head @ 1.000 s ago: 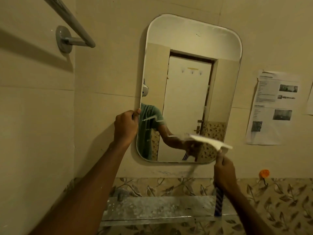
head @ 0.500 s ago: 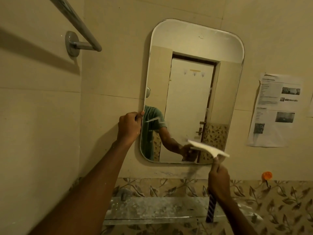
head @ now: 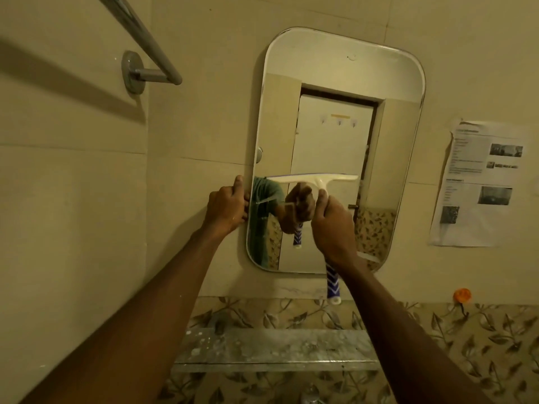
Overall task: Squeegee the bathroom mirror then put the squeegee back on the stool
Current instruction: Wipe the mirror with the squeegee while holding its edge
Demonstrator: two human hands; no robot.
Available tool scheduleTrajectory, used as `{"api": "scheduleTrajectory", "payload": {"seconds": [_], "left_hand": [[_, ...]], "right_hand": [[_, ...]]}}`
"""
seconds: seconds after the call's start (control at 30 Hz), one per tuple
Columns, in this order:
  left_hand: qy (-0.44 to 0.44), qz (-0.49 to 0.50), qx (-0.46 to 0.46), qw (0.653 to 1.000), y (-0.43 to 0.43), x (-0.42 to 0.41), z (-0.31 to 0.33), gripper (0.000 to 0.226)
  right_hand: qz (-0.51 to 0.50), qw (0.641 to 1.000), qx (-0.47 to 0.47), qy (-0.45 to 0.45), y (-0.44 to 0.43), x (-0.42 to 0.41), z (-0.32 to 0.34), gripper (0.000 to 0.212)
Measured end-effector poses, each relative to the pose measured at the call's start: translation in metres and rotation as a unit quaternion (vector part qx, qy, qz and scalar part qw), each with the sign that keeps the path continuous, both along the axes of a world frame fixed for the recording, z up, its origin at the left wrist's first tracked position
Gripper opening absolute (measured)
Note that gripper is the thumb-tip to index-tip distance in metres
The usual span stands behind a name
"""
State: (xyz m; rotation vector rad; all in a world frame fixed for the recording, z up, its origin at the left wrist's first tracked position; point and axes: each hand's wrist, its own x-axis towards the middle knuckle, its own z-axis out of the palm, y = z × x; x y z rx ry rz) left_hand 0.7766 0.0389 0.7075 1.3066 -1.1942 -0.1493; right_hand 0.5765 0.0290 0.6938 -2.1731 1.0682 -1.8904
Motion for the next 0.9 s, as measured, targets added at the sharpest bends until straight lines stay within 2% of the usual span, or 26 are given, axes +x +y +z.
{"api": "scheduleTrajectory", "payload": {"seconds": [0.1,0.27,0.33,0.43,0.53,0.6,0.77,0.9], "left_hand": [[0.003,-0.021,0.009,1.000,-0.002,0.004,0.001,0.063],[-0.001,-0.029,0.008,1.000,-0.002,0.005,0.003,0.062],[-0.006,-0.029,0.008,1.000,-0.002,0.005,0.004,0.062],[-0.019,-0.029,0.014,0.999,-0.002,0.007,0.004,0.066],[-0.013,-0.035,0.023,0.999,-0.003,0.012,0.004,0.069],[-0.007,-0.048,0.022,0.999,-0.004,0.013,0.004,0.068],[0.015,-0.045,0.013,0.999,-0.007,0.009,0.001,0.068],[-0.041,0.007,0.013,0.999,-0.005,0.005,-0.004,0.061]], "right_hand": [[0.009,1.000,0.026,-0.005,0.003,0.013,-0.052,0.047],[-0.080,0.991,0.092,0.053,0.014,0.018,-0.138,0.057],[-0.065,0.993,0.088,0.044,0.020,0.018,-0.131,0.050],[-0.049,0.998,0.043,-0.012,0.019,0.021,-0.083,0.041],[-0.050,0.998,0.031,-0.020,0.013,0.030,-0.041,0.034],[-0.041,0.998,0.055,-0.008,0.011,0.036,-0.048,0.031],[-0.096,0.983,0.137,0.081,0.019,0.030,-0.132,0.042],[-0.072,0.982,0.134,0.113,0.023,0.014,-0.128,0.041]]}}
